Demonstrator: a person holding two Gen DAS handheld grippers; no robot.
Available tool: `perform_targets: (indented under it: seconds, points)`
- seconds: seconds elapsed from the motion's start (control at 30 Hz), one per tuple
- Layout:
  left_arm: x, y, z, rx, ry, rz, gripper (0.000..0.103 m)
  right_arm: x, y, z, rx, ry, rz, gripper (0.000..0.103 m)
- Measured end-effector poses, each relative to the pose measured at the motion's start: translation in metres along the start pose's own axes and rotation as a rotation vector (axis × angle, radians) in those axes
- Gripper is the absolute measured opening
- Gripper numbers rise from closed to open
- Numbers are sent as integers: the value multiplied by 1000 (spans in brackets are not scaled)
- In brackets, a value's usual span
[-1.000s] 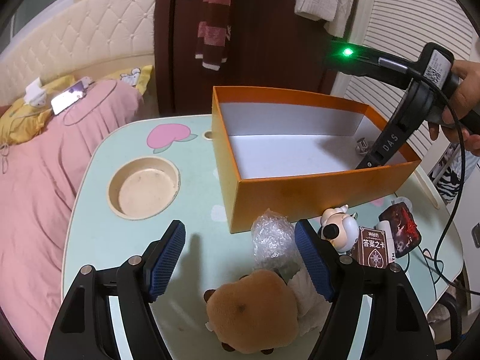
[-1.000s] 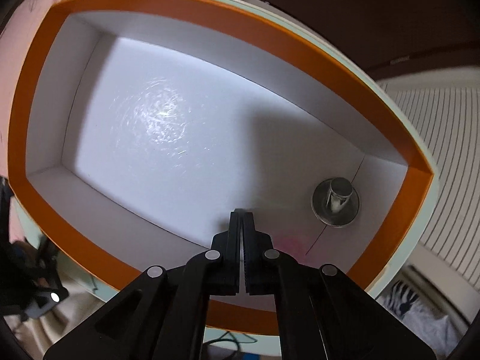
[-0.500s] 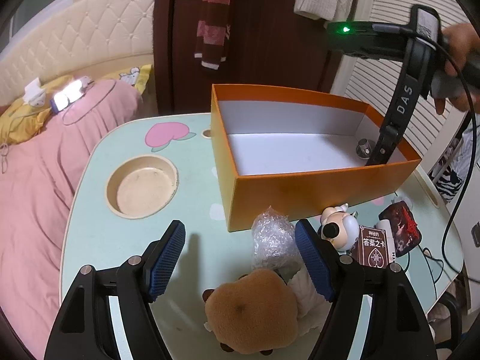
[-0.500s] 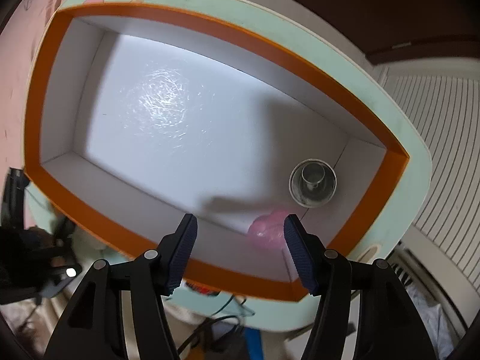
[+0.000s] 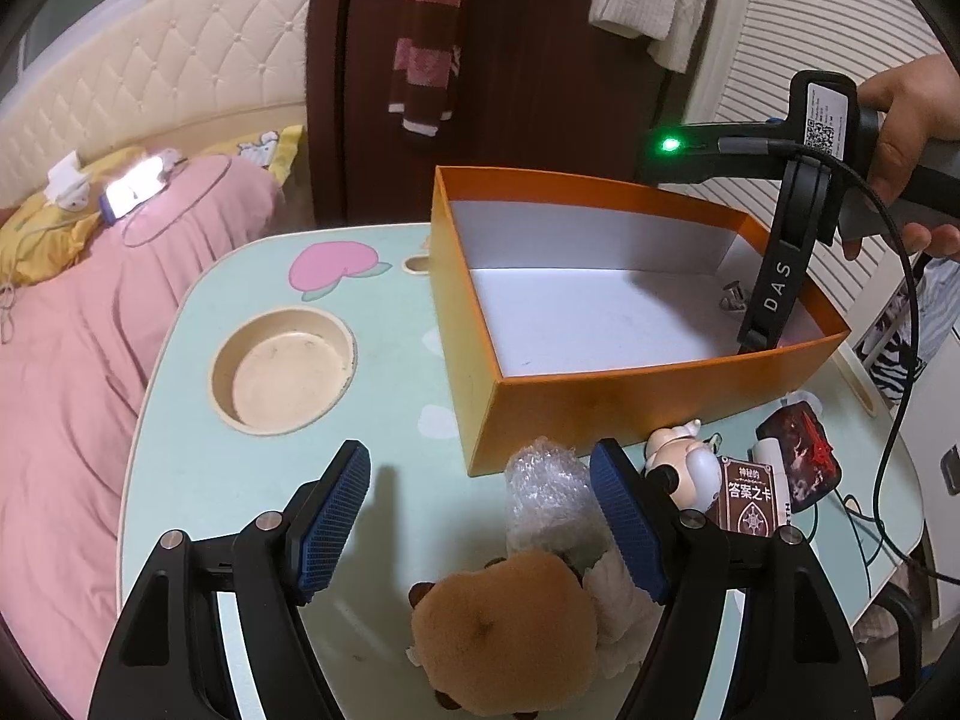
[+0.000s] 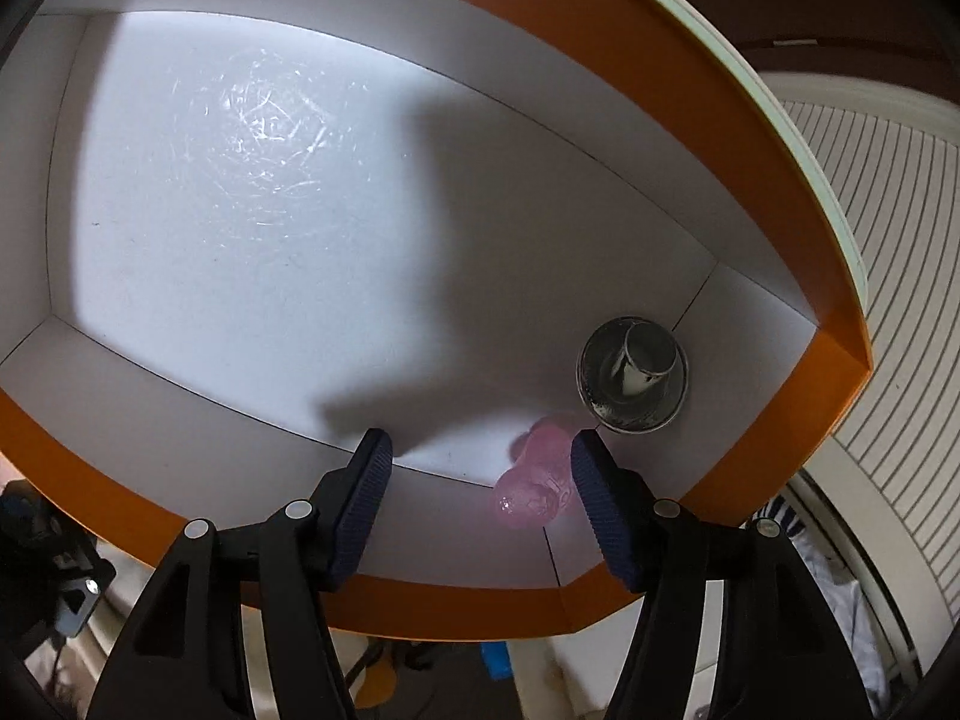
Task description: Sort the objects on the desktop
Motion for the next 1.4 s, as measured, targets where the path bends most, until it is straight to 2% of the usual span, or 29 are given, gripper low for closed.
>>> perform_targets:
  seconds: [0.17, 0.27, 0.33, 0.7, 0.77, 0.83, 0.9, 0.97, 1.03, 1.17, 1.27, 1.33, 1.4]
  points:
    - [-3, -7, 0, 10, -5, -1, 75, 0, 7, 2, 7, -6, -5, 63]
    - [-4, -9, 1, 13, -8, 3, 75, -1, 6, 16, 139, -31, -12, 63]
    - [-5, -9, 2, 15, -8, 4, 75, 0, 6, 29, 191, -75, -16, 63]
    - [-5, -7, 2, 3, -3, 21, 75, 10, -68, 103, 44, -319, -66, 63]
    - [-5, -9, 4, 4, -9, 17, 75, 14, -72, 102, -9, -328, -60, 61]
    - [-5, -10, 6, 5, -10, 13, 75, 19, -70, 100, -43, -329, -45, 54]
    - [-5, -10, 5, 4, -8, 14, 75, 22, -76, 105, -31, -330, -43, 52]
    - [-5, -9, 5, 2, -10, 14, 75, 24, -80, 109, 15, -329, -48, 43]
    - [-4, -6, 6, -7, -22, 17, 75, 26, -81, 112, 62, -338, -55, 43]
    - [18, -4, 17, -102, -65, 29, 75, 14, -83, 146, 148, -492, -56, 43]
    - [38, -4, 26, -184, -97, 33, 75, -11, -96, 179, 282, -674, -114, 43]
    - [60, -14, 25, -272, -84, 2, 75, -23, -107, 203, 349, -812, -183, 43]
    - [86, -33, 13, -413, -22, -38, 75, -44, -123, 220, 373, -957, -274, 43]
Point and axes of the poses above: each gripper's, at about its wrist camera, not at the fingertips, and z roughly against the way its jaws point, y to its left, x to its top, the point moved 1 cm from there along -z, roughly the way its jaws point, and after that the axes turned 8 degrees about -y, right-handed, at the moved point
